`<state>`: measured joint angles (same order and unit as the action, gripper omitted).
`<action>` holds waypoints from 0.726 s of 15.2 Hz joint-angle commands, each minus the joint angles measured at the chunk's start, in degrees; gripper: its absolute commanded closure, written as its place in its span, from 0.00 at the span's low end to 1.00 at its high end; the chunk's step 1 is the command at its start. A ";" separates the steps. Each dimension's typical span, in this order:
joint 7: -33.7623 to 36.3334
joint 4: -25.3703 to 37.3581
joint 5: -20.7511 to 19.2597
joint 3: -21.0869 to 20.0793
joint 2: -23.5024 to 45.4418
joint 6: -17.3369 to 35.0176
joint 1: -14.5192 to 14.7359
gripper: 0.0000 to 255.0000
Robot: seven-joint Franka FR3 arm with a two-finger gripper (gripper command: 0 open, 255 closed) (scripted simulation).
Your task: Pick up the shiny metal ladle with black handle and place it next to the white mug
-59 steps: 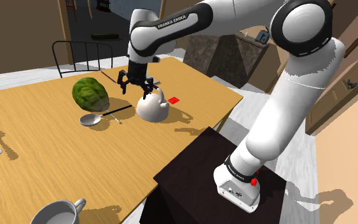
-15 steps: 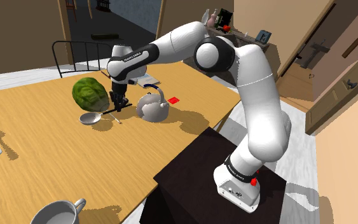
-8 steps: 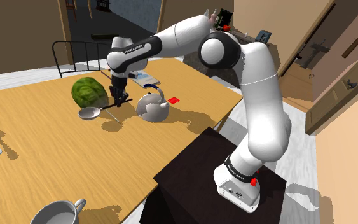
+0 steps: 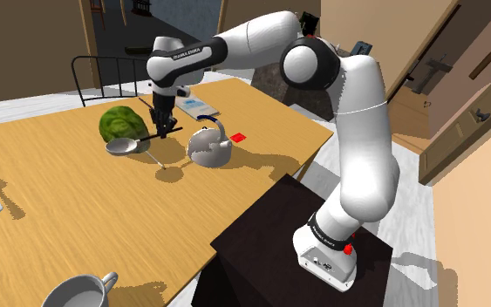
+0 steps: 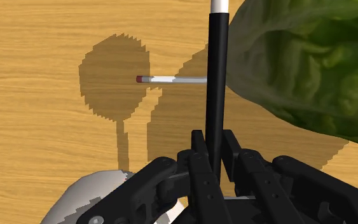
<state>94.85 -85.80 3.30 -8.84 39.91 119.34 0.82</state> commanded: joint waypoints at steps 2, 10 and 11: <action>0.07 0.45 0.08 -0.06 -1.25 -1.71 -0.14 1.00; 0.49 2.07 0.26 -0.25 -4.15 -6.20 -0.29 1.00; 0.52 2.21 0.27 -0.27 -4.36 -6.55 -0.30 1.00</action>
<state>95.31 -83.79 3.55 -9.08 35.92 113.39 0.53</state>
